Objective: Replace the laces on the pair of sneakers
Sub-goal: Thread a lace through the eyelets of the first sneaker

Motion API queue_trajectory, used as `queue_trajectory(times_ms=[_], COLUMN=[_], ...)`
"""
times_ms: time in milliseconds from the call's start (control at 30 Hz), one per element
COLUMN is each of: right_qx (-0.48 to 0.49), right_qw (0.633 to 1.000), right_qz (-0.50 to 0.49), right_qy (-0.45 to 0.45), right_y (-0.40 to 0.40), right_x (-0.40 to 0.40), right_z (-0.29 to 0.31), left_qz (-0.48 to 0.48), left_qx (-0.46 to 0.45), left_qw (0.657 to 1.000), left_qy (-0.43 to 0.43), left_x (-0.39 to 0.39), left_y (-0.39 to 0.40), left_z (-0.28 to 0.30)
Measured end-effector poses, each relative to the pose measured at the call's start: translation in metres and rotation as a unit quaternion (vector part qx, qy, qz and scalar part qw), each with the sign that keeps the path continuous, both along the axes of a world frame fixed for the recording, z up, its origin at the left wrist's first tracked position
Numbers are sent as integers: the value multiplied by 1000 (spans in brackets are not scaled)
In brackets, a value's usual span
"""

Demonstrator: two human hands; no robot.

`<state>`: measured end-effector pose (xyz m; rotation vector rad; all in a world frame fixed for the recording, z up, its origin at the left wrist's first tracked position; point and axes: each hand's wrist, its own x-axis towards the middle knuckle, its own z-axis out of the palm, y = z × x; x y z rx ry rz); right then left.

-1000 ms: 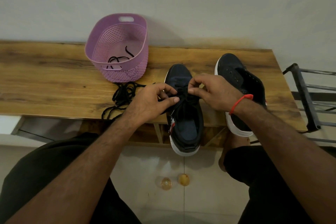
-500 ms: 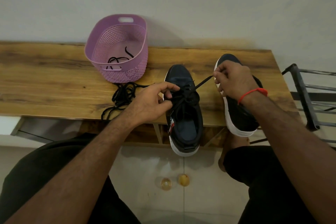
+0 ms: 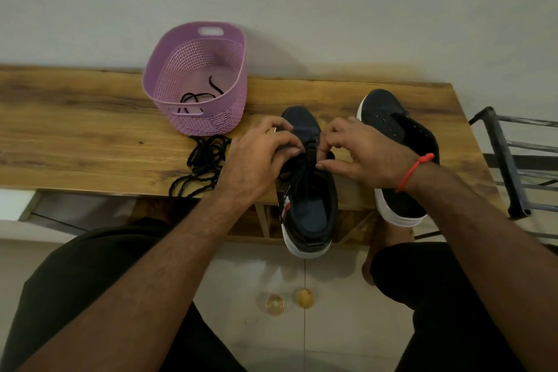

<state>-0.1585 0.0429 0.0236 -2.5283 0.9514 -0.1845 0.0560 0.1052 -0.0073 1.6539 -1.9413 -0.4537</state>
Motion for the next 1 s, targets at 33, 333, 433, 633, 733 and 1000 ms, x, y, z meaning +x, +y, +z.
queue_trajectory(times_ms=[33,333,433,633,733,1000], right_qx=[3,-20,-6,8,6,70], right_qw=[1000,1000,1000,1000,1000,996], right_qz=[1,9,13,7,10,-50], right_qy=[-2,7,8,11,13,-4], right_y=[0,0,0,1,2,9], right_x=[-1,1,-1,0,-4,-20], right_z=[-1,-2,-1,1,3,-1], left_qz=[3,11,31,39,55,43], left_qx=[-2,24,13,-6,-26,33], left_qw=[1000,999,998,988,975,998], left_qy=[1,-17,-55,-147,-215,-42], left_x=[1,1,1,1,5,3], left_y=[0,2,3,7,8,13], left_z=[-1,-4,-4,-2,-2,-5])
